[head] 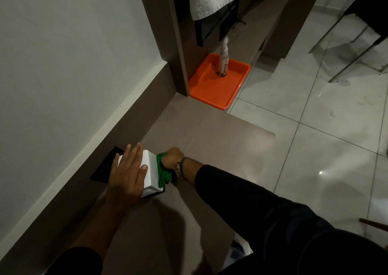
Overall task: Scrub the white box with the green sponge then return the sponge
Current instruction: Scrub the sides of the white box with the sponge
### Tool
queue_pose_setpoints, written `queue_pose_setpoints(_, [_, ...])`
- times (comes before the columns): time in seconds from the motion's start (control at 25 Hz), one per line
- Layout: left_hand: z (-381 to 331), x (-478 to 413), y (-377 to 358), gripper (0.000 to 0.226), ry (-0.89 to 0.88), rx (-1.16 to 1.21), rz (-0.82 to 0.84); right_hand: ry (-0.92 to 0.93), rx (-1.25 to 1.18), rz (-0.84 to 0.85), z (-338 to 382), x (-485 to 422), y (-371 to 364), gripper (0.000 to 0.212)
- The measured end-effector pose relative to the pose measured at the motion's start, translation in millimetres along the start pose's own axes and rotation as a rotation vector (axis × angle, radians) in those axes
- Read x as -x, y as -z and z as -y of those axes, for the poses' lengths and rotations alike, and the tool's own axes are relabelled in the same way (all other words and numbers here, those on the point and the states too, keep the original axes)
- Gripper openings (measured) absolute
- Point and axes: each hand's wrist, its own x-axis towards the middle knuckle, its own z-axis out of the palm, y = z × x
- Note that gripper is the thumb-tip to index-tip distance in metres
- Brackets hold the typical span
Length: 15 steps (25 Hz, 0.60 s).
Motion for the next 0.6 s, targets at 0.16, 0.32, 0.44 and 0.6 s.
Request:
queue_pose_setpoints(0.16, [-5,-6,7,0.045,-0.003,-0.065,-0.012,0.218,0.017,-0.035,21,18,-1,0.027])
queue_pose_setpoints(0.32, [-7,-8,13,0.064,-0.028,-0.039,-0.042,0.387,-0.115,-0.064,-18,69,-14,0.033])
queue_pose_setpoints(0.44, [-6,-6,14,0.066,-0.037,-0.003,-0.012,0.442,-0.115,0.0,-67,88,-24,0.035])
queue_pose_setpoints(0.6, [-5,-10,10,0.055,0.151,0.075,0.188,0.247,-0.086,0.025,-73,69,-26,0.031])
